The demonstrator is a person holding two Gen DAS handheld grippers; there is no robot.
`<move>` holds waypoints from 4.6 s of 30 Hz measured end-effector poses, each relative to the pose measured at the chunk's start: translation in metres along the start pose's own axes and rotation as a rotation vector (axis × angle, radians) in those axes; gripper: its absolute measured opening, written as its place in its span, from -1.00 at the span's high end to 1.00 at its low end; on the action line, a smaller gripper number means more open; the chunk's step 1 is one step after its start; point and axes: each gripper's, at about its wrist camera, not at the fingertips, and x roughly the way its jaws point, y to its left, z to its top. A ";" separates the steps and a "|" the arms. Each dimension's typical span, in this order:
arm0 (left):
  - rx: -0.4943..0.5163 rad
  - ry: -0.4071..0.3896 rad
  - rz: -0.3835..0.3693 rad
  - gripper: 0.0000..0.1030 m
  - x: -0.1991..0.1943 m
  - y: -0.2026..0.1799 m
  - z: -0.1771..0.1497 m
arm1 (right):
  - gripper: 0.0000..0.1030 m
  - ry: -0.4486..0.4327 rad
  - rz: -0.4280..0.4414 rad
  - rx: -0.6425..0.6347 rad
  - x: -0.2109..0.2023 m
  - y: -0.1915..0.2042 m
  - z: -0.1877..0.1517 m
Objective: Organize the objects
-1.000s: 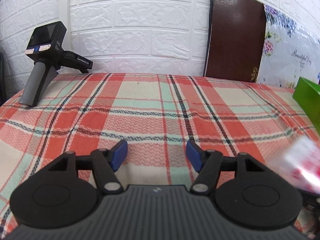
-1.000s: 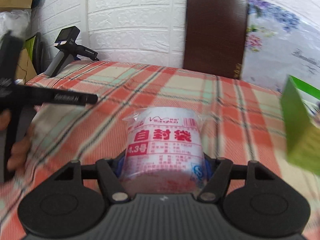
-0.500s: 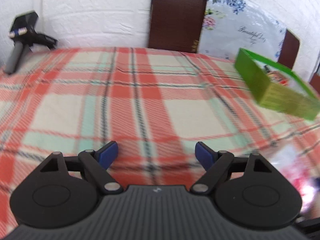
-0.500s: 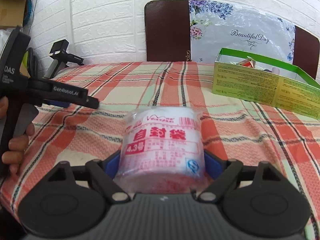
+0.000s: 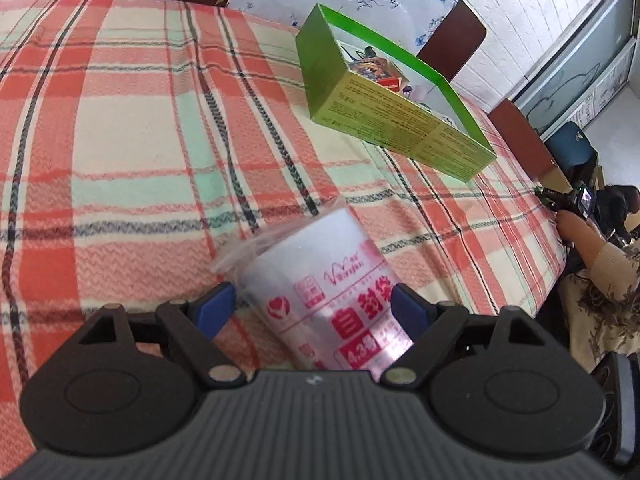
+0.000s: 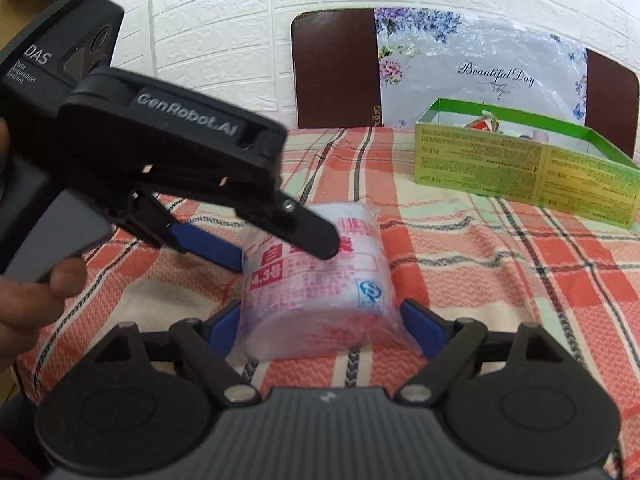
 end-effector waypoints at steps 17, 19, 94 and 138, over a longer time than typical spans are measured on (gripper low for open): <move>0.120 0.049 -0.101 -0.42 0.075 -0.077 0.038 | -0.12 -0.036 -0.191 0.161 -0.006 -0.068 0.008; 0.139 0.054 -0.106 -0.42 0.084 -0.087 0.040 | -0.12 -0.039 -0.207 0.175 -0.006 -0.078 0.007; 0.289 -0.260 0.361 -0.53 -0.005 -0.079 0.062 | -0.42 -0.181 -0.317 0.271 -0.046 -0.096 0.068; 0.177 -0.278 0.501 -1.00 -0.042 -0.028 0.000 | -0.69 -0.108 -0.275 0.297 -0.062 -0.039 0.039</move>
